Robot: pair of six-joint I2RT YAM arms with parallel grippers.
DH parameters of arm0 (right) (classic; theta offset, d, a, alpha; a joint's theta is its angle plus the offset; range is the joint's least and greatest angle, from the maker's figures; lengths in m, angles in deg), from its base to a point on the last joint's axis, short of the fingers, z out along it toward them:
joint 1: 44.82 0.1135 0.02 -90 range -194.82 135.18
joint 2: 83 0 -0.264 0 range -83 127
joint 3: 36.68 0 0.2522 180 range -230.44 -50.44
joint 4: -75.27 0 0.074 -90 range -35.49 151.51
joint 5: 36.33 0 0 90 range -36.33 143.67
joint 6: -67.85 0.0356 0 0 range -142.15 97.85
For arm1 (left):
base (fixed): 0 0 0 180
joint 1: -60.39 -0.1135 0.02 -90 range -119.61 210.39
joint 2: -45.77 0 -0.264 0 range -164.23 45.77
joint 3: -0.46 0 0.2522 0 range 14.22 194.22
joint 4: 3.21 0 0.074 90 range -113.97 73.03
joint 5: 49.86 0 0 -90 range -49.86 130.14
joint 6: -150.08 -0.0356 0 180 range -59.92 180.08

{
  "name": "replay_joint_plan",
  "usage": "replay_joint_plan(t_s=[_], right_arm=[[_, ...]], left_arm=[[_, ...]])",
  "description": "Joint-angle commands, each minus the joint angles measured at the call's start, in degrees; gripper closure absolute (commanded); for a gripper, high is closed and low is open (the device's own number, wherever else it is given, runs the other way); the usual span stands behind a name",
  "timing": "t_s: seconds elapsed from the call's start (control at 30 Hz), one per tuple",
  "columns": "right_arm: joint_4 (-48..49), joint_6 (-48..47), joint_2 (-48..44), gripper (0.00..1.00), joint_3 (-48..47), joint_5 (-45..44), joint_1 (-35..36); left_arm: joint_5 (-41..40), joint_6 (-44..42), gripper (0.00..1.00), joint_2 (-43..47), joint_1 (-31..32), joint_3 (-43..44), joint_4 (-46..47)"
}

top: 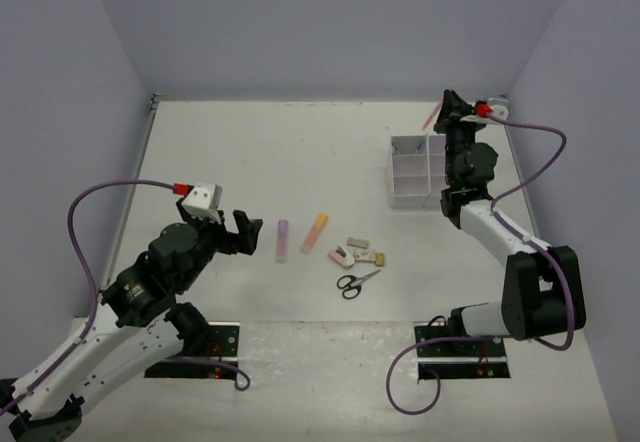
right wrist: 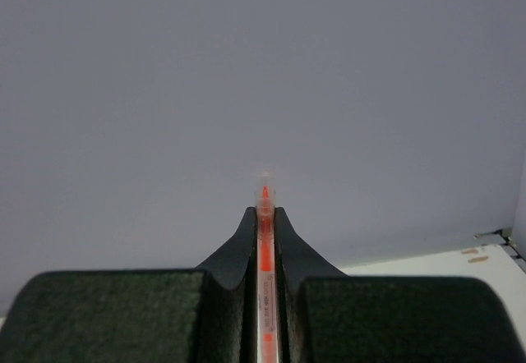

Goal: Sort the stationery into containers
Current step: Pick up the pen from the center of the board, then place the pen in the storage box.

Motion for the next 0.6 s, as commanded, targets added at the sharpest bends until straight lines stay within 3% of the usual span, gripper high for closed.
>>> replay_joint_plan(t_s=[0.0,0.3,0.57], right_arm=[[12.1,1.19,4.83,1.0,-0.07,2.31,-0.1],[18.01,5.64,12.39,1.0,3.29,2.08,-0.14],[16.66,6.3,16.67,1.0,2.29,4.4,0.0]], left_arm=[[1.57,-1.31,0.0,-0.63,-0.26,-0.44,2.21],[1.89,-1.48,0.0,-0.01,-0.3,-0.54,2.27],[2.14,-1.57,0.0,0.6,-0.3,-0.58,2.46]])
